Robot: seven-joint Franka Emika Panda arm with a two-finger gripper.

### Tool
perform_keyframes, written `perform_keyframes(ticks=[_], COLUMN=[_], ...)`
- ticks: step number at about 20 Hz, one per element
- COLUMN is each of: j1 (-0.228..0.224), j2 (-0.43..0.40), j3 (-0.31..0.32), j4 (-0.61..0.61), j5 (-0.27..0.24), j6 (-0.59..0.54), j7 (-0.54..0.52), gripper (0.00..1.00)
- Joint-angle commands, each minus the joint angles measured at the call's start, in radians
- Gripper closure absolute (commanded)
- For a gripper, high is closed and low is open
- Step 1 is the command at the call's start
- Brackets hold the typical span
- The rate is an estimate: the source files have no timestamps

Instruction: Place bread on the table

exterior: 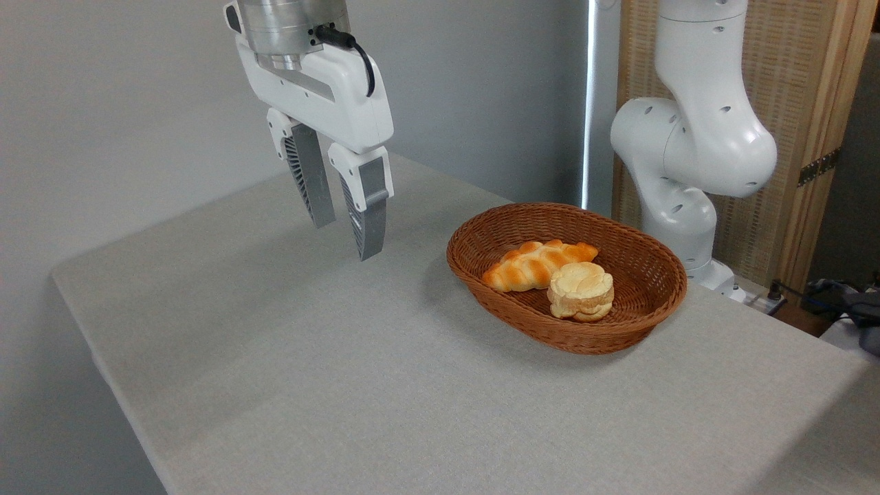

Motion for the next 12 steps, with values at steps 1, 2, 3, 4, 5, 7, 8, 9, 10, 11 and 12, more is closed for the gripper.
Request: perform_keyframes(ticks=[1, 2, 3, 4, 5, 7, 8, 9, 10, 11, 12], j1=[0.001, 0.001, 0.001, 0.001, 0.001, 0.0, 0.0, 0.0, 0.0, 0.0, 0.0], j2=[0.004, 0.004, 0.004, 0.004, 0.004, 0.002, 0.0, 0.0, 0.0, 0.0, 0.0], j3=[0.004, 0.002, 0.002, 0.002, 0.002, 0.001, 0.001, 0.002, 0.001, 0.001, 0.001], j4=[0.006, 0.004, 0.004, 0.004, 0.004, 0.001, 0.0, -0.002, -0.005, -0.006, -0.007], j5=[-0.005, -0.005, -0.005, -0.005, -0.005, -0.005, -0.005, -0.005, -0.005, -0.005, -0.005], j6=[-0.012, -0.012, -0.012, -0.012, -0.012, -0.012, -0.012, -0.012, -0.012, -0.012, -0.011], j7=[-0.014, -0.014, -0.014, -0.014, -0.014, -0.014, -0.014, -0.014, -0.014, -0.014, -0.014], gripper=[0.0, 0.0, 0.0, 0.0, 0.0, 0.0, 0.0, 0.0, 0.0, 0.0, 0.0])
